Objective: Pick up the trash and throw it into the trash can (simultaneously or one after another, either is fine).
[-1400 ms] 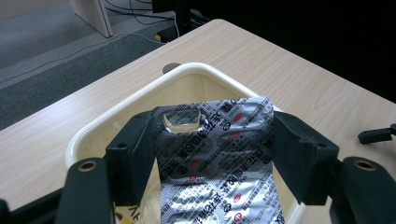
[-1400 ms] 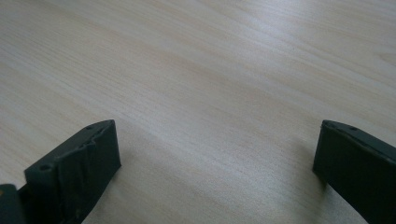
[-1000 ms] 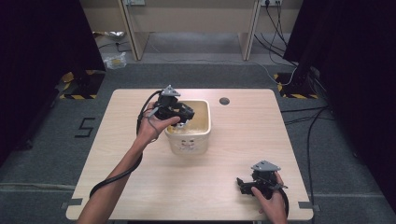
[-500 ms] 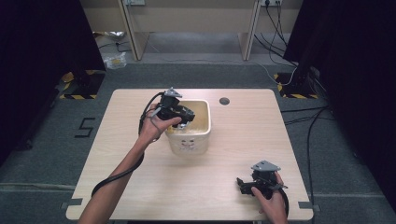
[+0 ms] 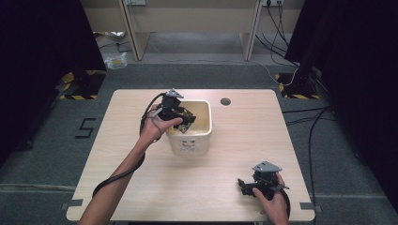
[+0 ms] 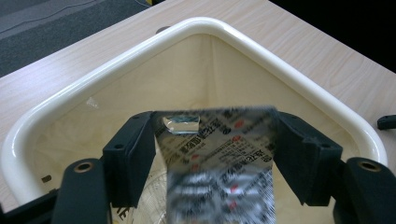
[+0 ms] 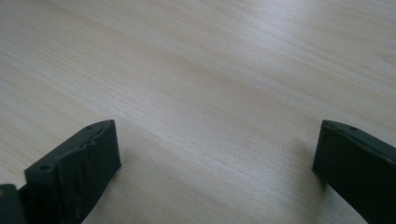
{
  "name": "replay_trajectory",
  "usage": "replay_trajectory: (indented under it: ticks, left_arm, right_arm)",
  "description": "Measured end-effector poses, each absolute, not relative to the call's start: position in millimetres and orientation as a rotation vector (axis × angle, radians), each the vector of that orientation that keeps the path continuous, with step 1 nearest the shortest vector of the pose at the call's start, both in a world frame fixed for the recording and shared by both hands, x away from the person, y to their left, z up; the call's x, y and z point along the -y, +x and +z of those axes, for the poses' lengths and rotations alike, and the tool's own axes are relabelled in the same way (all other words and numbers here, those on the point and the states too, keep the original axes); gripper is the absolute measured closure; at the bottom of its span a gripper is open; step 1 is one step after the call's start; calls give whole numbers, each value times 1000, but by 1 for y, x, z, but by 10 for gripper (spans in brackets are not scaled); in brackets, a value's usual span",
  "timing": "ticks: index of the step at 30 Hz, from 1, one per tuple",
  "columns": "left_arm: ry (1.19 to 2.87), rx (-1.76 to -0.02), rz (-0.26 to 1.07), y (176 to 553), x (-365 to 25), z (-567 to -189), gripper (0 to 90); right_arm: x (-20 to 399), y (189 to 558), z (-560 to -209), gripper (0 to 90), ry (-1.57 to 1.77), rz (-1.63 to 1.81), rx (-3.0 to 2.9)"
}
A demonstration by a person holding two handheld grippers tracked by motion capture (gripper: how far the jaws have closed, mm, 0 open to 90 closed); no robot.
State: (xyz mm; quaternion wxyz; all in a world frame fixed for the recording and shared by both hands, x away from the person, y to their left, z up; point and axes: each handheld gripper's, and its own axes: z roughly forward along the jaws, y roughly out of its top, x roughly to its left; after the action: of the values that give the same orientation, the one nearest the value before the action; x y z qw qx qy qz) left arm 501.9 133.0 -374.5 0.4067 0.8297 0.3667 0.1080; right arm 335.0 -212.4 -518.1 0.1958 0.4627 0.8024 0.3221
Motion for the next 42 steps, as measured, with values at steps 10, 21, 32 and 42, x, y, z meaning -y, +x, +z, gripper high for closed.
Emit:
replay_trajectory:
  ticks: [10,21,32,42]
  left_arm:
    - [2074,-918,285,497,-136,-367,241]
    - [2046,-914,295,486,-151,-358,234]
    - [2024,-911,291,477,-163,-355,204]
    - [2003,-915,287,470,-173,-355,194]
  right_arm:
    - [212,335,-518,8,1299,904,-2248]
    - [212,335,-518,8,1297,903,-2248]
    - [212,335,-518,8,1297,903,-2248]
    - [212,335,-518,8,1296,903,-2248]
